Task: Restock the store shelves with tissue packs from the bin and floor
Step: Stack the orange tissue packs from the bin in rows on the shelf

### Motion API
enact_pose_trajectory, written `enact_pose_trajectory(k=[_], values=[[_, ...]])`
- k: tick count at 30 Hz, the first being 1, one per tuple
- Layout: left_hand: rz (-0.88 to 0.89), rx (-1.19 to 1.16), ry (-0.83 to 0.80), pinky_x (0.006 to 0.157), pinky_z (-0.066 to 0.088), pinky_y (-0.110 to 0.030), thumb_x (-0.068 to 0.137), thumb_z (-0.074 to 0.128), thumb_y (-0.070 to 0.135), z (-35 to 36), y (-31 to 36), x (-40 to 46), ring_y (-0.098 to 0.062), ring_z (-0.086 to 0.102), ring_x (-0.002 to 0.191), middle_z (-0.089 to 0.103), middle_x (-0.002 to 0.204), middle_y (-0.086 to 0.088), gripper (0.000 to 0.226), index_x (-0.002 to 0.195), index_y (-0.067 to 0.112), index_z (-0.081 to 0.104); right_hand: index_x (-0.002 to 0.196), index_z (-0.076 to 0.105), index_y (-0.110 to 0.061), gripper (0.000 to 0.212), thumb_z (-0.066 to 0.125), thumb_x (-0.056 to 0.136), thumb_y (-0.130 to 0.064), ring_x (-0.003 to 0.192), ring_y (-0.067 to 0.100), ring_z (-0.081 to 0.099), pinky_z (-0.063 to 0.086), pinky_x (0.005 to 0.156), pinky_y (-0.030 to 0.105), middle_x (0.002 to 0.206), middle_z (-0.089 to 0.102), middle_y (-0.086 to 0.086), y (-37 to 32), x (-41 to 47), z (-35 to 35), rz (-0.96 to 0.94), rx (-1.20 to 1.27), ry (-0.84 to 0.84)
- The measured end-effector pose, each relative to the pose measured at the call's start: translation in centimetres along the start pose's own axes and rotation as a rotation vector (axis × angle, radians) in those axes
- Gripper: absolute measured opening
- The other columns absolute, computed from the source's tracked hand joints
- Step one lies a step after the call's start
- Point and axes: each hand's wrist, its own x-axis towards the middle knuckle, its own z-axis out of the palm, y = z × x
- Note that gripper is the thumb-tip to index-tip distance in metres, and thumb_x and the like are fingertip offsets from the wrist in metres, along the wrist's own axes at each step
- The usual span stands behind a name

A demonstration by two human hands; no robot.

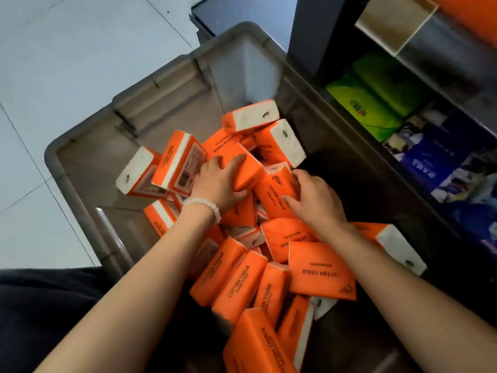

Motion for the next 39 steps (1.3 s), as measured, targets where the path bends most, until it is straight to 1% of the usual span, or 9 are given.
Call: enact_pose_trajectory(k=[4,8,14,22,26,30,34,36,39], values=[[-0.038,-0.119,0.039,0.099,0.039,-0.042,0.077,0.064,0.047,-1.2,0.5,-1.4,-0.035,0.044,0.119,0.044,0.129,-0.014,0.075,0.143,0.035,0.029,0.129,0.049,-0.017,0.053,0.068,0.082,-0.032,0.112,0.029,0.054,0.044,0.090,0.036,0.119,0.061,0.010,-0.3,-1.1,-1.1,0.009,0.083,0.047],[-0.016,-0.267,0.063,0.099,0.041,-0.037,0.080,0.063,0.039,-2.7,1.2,-3.5,-0.027,0.051,0.119,0.054,0.131,-0.010,0.068,0.141,0.023,0.037,0.126,0.053,-0.014,0.051,0.071,0.080,-0.028,0.111,0.030,0.055,0.044,0.090,0.037,0.117,0.062,0.011,-0.6,-3.2,-3.4,-0.008,0.158,0.094],[0.166,-0.307,0.180,0.093,0.046,-0.035,0.078,0.068,0.037,-6.2,4.9,-8.6,-0.021,0.059,0.108,0.062,0.121,-0.002,0.059,0.132,0.024,0.048,0.124,0.057,-0.017,0.046,0.069,0.080,-0.025,0.110,0.028,0.053,0.043,0.093,0.038,0.115,0.060,0.010,-1.3,-7.4,-8.7,-0.083,0.154,0.231],[0.394,-0.314,0.320,0.086,0.044,-0.029,0.082,0.065,0.037,-10.8,12.9,-15.8,-0.022,0.059,0.105,0.062,0.118,-0.005,0.057,0.134,0.022,0.046,0.124,0.057,-0.019,0.044,0.068,0.082,-0.028,0.113,0.023,0.050,0.037,0.095,0.031,0.117,0.058,0.004,0.8,-16.9,-17.0,-0.102,0.195,0.470],[0.505,-0.341,0.320,0.096,0.043,-0.035,0.074,0.072,0.046,-12.2,18.8,-18.7,-0.020,0.054,0.114,0.056,0.127,-0.004,0.076,0.137,0.021,0.038,0.120,0.061,-0.015,0.041,0.068,0.081,-0.025,0.107,0.025,0.054,0.039,0.095,0.032,0.114,0.061,0.007,2.7,-21.9,-21.3,-0.055,0.227,0.656],[0.576,-0.303,0.384,0.096,0.045,-0.045,0.062,0.077,0.055,-12.8,24.1,-20.8,-0.021,0.050,0.118,0.051,0.130,-0.003,0.092,0.137,0.022,0.035,0.119,0.062,-0.016,0.039,0.069,0.081,-0.025,0.104,0.024,0.056,0.042,0.093,0.033,0.111,0.062,0.007,4.9,-26.1,-24.2,-0.012,0.257,0.755],[0.642,-0.269,0.408,0.092,0.046,-0.043,0.071,0.076,0.038,-13.7,28.3,-22.0,-0.025,0.053,0.114,0.053,0.126,-0.007,0.081,0.137,0.018,0.033,0.120,0.062,-0.015,0.040,0.069,0.082,-0.025,0.107,0.024,0.055,0.040,0.094,0.031,0.114,0.062,0.007,7.0,-29.4,-26.6,-0.018,0.240,0.807],[0.682,-0.282,0.391,0.089,0.048,-0.041,0.076,0.072,0.038,-14.2,30.0,-22.2,-0.024,0.055,0.109,0.055,0.122,-0.007,0.075,0.137,0.019,0.034,0.121,0.061,-0.015,0.041,0.069,0.082,-0.025,0.110,0.024,0.053,0.039,0.096,0.031,0.116,0.061,0.007,8.3,-30.5,-27.8,-0.015,0.224,0.824],[0.735,-0.276,0.358,0.090,0.041,-0.029,0.080,0.070,0.036,-15.4,32.2,-22.2,-0.023,0.053,0.111,0.055,0.123,-0.007,0.067,0.136,0.018,0.039,0.125,0.059,-0.017,0.045,0.068,0.083,-0.030,0.113,0.023,0.051,0.041,0.097,0.036,0.118,0.059,0.005,10.3,-31.5,-29.4,0.014,0.175,0.817]])
